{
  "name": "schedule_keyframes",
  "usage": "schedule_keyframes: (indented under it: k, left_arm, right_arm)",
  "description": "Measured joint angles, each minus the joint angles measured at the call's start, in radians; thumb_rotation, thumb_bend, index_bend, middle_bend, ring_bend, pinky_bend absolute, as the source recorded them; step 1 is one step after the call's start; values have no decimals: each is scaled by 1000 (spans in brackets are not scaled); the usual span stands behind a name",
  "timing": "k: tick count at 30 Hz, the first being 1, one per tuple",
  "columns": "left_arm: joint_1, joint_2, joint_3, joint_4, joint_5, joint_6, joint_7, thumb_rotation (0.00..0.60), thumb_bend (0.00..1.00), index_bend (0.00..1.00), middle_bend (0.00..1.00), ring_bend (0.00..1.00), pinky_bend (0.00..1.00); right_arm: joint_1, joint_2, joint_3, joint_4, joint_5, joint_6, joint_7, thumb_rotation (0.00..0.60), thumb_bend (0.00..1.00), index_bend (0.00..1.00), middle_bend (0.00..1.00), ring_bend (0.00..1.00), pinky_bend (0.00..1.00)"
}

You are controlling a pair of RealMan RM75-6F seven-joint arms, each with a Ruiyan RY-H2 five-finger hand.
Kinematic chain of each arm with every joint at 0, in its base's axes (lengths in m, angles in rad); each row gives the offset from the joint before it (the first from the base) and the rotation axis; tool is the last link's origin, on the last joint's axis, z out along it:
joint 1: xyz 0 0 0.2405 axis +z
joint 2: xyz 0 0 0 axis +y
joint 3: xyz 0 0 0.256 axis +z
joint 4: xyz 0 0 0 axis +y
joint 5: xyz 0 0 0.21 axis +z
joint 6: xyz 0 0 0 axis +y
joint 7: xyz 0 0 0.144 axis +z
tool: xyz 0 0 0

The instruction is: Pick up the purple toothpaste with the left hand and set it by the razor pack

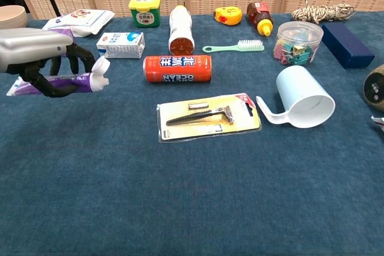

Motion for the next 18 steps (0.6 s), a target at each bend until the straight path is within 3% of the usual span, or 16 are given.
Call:
schedule_keyframes:
  k: [7, 18]
  left_arm:
    - [-6, 116, -5, -61, 124, 27, -74, 600, 895, 488, 405, 428, 521]
    - [-60, 222, -18, -102, 286, 20, -213, 600, 895, 523, 434, 467, 545]
  right_arm:
    - [40, 11, 13, -37, -34, -29, 2, 600, 151, 67, 89, 47, 105]
    - [133, 10, 32, -87, -86, -117, 92, 600, 151, 135, 127, 84, 116]
